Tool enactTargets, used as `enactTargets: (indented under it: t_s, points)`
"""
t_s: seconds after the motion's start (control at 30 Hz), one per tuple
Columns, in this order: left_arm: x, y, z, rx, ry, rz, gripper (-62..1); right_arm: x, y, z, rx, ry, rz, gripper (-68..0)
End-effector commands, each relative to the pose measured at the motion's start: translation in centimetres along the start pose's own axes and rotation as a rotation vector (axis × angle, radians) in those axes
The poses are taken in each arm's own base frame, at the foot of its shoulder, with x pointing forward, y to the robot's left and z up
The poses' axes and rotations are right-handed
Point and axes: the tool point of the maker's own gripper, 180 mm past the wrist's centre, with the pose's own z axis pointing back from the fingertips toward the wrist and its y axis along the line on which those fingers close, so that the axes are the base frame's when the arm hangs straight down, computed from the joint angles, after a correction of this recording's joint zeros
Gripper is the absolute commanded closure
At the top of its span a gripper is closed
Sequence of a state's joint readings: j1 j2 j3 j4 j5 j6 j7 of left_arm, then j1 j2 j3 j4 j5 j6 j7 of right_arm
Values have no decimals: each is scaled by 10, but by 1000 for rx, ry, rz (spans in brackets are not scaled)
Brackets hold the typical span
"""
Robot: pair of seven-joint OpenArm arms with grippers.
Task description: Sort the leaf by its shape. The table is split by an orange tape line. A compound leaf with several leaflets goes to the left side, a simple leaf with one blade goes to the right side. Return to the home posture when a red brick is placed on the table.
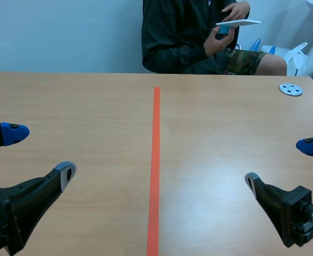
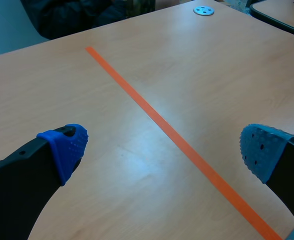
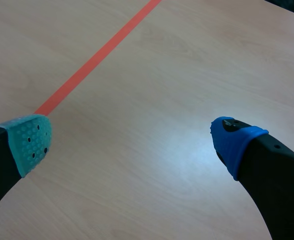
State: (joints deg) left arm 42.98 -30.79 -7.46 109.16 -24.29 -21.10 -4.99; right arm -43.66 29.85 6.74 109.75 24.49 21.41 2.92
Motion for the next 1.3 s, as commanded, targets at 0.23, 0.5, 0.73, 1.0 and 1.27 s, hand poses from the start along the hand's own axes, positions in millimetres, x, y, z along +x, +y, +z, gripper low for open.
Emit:
enactTargets:
  t_s: [0.23, 0.5, 0.73, 1.0, 1.27]
  points:
    - [10, -4, -2, -8, -40, 7, -623, 9, -3, -2, -8, -31, 8, -679]
    - [10, -4, -2, -8, -40, 7, -623, 9, -3, -2, -8, -31, 8, -679]
    - [10, -4, -2, -8, -40, 7, -623, 9, -3, -2, -8, -31, 8, -679]
    - [10, -4, -2, -8, -40, 7, -623, 9, -3, -2, -9, -31, 8, -679]
    - [10, -4, -2, -8, -40, 7, -623, 7, -5, -2, -19, -22, 28, -679]
